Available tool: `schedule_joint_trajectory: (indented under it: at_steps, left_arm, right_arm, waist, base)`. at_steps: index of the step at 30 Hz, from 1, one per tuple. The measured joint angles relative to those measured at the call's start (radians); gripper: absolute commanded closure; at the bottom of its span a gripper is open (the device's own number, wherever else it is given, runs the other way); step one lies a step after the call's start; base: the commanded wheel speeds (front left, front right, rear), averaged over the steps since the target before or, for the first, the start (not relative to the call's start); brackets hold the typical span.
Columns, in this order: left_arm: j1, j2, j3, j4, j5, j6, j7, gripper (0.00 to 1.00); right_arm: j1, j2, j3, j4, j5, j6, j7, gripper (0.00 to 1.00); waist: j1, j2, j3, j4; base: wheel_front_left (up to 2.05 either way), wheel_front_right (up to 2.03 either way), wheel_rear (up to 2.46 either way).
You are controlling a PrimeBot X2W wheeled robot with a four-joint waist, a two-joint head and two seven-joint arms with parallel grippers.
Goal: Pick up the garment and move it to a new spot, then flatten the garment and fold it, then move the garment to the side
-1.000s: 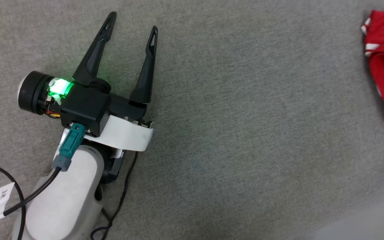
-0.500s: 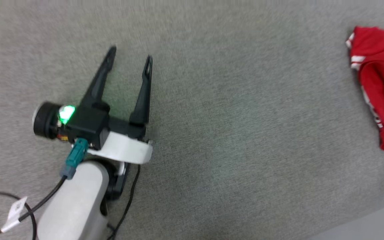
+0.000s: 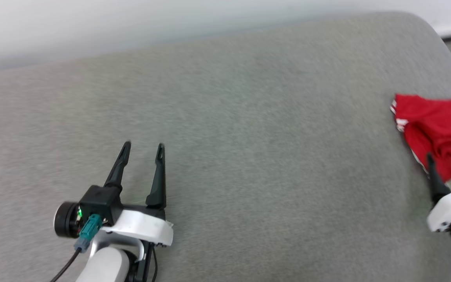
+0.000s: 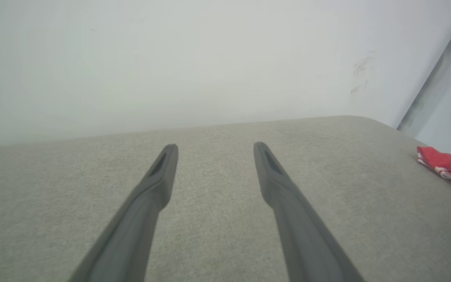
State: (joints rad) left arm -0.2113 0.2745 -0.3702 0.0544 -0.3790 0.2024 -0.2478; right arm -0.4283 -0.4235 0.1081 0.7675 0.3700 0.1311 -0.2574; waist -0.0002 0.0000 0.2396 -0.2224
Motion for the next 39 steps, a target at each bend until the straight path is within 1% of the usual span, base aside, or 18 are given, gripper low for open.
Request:
schedule_joint_trajectory:
  at_steps: [4, 9, 13, 16, 21, 27, 39]
  left_arm:
    - [0.038, -0.002, 0.017, 0.026, -0.017, 0.0, -0.006, 0.0]
    - [0.083, -0.002, 0.042, 0.05, -0.029, 0.002, -0.011, 0.0]
    - [0.133, 0.008, 0.064, 0.065, -0.032, 0.008, -0.012, 0.0]
    - [0.171, 0.023, 0.067, 0.071, -0.032, 0.001, -0.012, 0.0]
    - [0.209, 0.034, 0.075, 0.069, -0.037, 0.0, -0.012, 0.0]
    - [0.227, 0.028, 0.072, 0.068, -0.041, -0.003, -0.012, 0.0]
    - [0.226, 0.022, 0.067, 0.086, -0.045, -0.018, -0.012, 0.0]
  right_arm:
    - [0.08, 0.061, -0.007, -0.122, -0.018, 0.0, 0.0, 0.0]
    - [0.195, 0.145, -0.052, -0.319, -0.08, 0.0, 0.022, 0.0]
    - [0.305, 0.203, -0.089, -0.49, -0.136, 0.0, 0.074, 0.0]
    - [0.38, 0.243, -0.109, -0.613, -0.168, 0.0, 0.124, 0.0]
    - [0.477, 0.291, -0.133, -0.766, -0.196, 0.0, 0.196, 0.0]
    - [0.522, 0.32, -0.143, -0.841, -0.197, 0.0, 0.238, 0.0]
    - [0.527, 0.327, -0.146, -0.862, -0.197, 0.0, 0.258, 0.0]
  waist:
    - [0.0, 0.0, -0.057, 0.058]
    - [0.0, 0.0, -0.125, 0.124]
    - [-0.0001, 0.0, -0.181, 0.162]
    - [-0.0001, 0.0, -0.219, 0.182]
    - [-0.0001, 0.0, -0.258, 0.205]
    - [0.0, 0.0, -0.274, 0.21]
    - [0.0001, 0.0, -0.277, 0.215]
  base:
    - [0.0, 0.0, 0.0]
    - [0.0, 0.0, 0.0]
    - [0.0, 0.0, 0.0]
    - [0.0, 0.0, 0.0]
    - [0.0, 0.0, 0.0]
    - [0.0, 0.0, 0.0]
    - [0.0, 0.0, 0.0]
